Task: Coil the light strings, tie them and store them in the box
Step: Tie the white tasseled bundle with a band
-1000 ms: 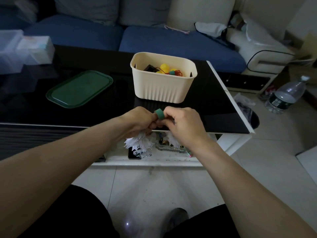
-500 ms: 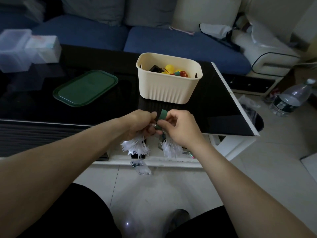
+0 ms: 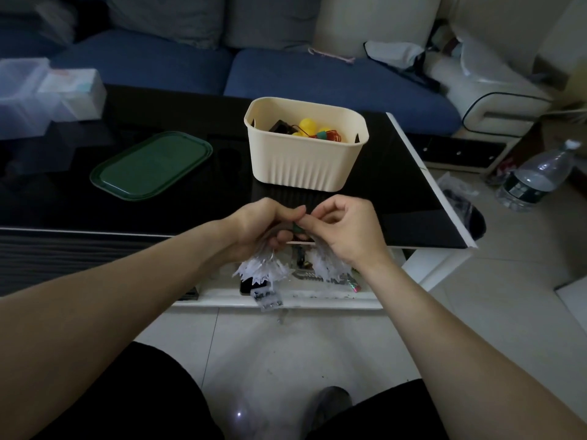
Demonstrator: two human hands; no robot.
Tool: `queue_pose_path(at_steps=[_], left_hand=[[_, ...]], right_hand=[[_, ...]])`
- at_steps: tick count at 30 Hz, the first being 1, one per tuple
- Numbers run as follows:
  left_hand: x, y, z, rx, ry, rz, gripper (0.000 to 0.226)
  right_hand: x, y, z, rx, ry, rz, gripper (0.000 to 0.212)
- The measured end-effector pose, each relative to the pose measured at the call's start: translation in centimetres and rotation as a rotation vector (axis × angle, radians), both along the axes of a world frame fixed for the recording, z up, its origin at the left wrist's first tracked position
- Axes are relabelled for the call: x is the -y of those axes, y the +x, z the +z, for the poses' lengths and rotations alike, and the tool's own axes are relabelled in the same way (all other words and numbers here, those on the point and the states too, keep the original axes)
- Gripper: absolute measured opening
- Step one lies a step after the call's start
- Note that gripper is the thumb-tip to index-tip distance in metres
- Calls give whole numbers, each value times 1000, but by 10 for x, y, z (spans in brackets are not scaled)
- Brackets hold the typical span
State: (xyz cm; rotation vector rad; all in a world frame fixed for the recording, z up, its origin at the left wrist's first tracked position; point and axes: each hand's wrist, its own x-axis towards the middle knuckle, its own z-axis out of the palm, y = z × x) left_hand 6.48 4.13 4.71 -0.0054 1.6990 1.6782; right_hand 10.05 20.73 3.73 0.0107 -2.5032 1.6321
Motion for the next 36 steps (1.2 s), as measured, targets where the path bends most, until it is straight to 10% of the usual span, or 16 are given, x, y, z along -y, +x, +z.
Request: queue_pose_path(at_steps=[36], left_hand=[[-10,-9,-8,-69,-240,237,31]], right_hand=[[4,-16,-13,-328,245,123,48]])
